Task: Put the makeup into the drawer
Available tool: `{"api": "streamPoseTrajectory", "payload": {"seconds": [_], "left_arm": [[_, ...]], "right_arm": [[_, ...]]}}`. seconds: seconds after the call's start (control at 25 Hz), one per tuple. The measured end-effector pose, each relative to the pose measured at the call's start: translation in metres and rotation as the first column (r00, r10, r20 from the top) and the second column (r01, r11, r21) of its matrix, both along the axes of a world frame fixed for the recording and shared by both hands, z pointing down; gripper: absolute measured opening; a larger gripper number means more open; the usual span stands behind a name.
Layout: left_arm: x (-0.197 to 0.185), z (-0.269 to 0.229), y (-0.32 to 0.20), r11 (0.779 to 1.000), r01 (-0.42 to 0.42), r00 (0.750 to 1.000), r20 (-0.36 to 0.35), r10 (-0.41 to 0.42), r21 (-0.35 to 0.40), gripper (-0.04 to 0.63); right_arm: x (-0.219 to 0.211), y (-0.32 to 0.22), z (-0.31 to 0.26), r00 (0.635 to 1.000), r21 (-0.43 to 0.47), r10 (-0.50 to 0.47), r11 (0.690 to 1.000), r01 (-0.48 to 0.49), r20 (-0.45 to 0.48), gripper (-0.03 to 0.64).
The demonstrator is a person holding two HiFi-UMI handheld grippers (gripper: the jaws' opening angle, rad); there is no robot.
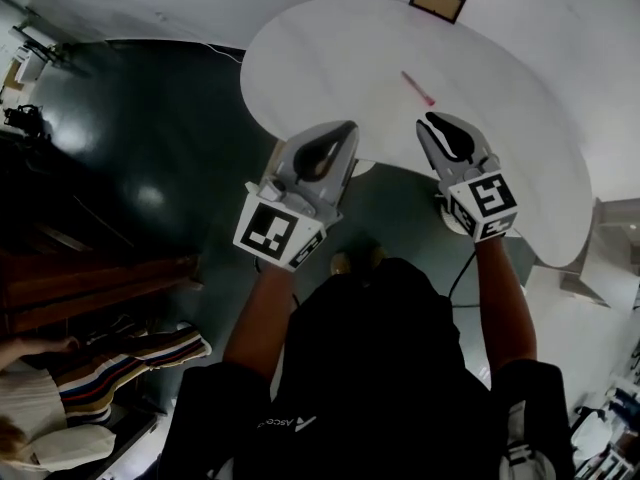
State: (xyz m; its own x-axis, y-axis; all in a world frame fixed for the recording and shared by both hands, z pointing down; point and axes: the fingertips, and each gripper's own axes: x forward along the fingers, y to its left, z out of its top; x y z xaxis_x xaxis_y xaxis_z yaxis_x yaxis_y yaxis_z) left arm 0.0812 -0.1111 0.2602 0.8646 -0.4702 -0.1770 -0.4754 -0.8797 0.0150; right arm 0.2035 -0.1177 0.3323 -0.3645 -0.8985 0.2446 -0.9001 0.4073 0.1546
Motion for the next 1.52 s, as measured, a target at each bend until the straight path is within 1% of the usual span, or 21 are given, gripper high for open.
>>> {"api": "streamPoseTrajectory", "payload": {"seconds": [0.08, 0.24, 0.4, 0.56, 0.88, 1.04, 1.16, 1.32, 1.52], "left_arm": [[0.003, 0.004, -0.010, 1.000, 0.006, 1.000, 0.003, -0.006, -0.008, 0.011], [0.011, 0.015, -0.029, 0.999, 0.030, 0.999, 0.013, -0.030, -0.022, 0.011], [0.021, 0.026, -0.046, 0.998, 0.055, 0.998, 0.025, -0.054, -0.042, 0.011], [0.030, 0.037, -0.060, 0.995, 0.080, 0.996, 0.042, -0.077, -0.063, 0.011], [0.032, 0.063, -0.081, 0.983, 0.144, 0.988, 0.079, -0.136, -0.113, 0.011], [0.033, 0.070, -0.090, 0.977, 0.170, 0.983, 0.089, -0.159, -0.131, 0.011], [0.033, 0.075, -0.094, 0.974, 0.181, 0.981, 0.094, -0.169, -0.140, 0.011], [0.036, 0.079, -0.097, 0.970, 0.193, 0.979, 0.098, -0.180, -0.147, 0.011], [0.040, 0.078, -0.093, 0.968, 0.203, 0.977, 0.102, -0.189, -0.151, 0.011]], "right_arm": [[0.013, -0.017, 0.015, 0.999, -0.062, 0.013, 0.998, -0.015, -0.043, 0.080], [0.038, -0.054, 0.043, 0.995, -0.135, 0.014, 0.990, -0.028, -0.103, 0.084], [0.061, -0.089, 0.080, 0.987, -0.244, -0.003, 0.969, -0.036, -0.160, 0.101], [0.082, -0.122, 0.115, 0.980, -0.346, -0.023, 0.937, -0.048, -0.198, 0.110], [0.112, -0.160, 0.187, 0.967, -0.514, -0.065, 0.855, -0.073, -0.245, 0.112], [0.117, -0.170, 0.207, 0.965, -0.562, -0.081, 0.823, -0.077, -0.251, 0.112], [0.120, -0.172, 0.217, 0.966, -0.583, -0.081, 0.809, -0.082, -0.247, 0.112], [0.123, -0.174, 0.220, 0.971, -0.597, -0.085, 0.800, -0.066, -0.222, 0.107], [0.119, -0.170, 0.220, 0.980, -0.601, -0.078, 0.798, -0.049, -0.182, 0.054]]}}
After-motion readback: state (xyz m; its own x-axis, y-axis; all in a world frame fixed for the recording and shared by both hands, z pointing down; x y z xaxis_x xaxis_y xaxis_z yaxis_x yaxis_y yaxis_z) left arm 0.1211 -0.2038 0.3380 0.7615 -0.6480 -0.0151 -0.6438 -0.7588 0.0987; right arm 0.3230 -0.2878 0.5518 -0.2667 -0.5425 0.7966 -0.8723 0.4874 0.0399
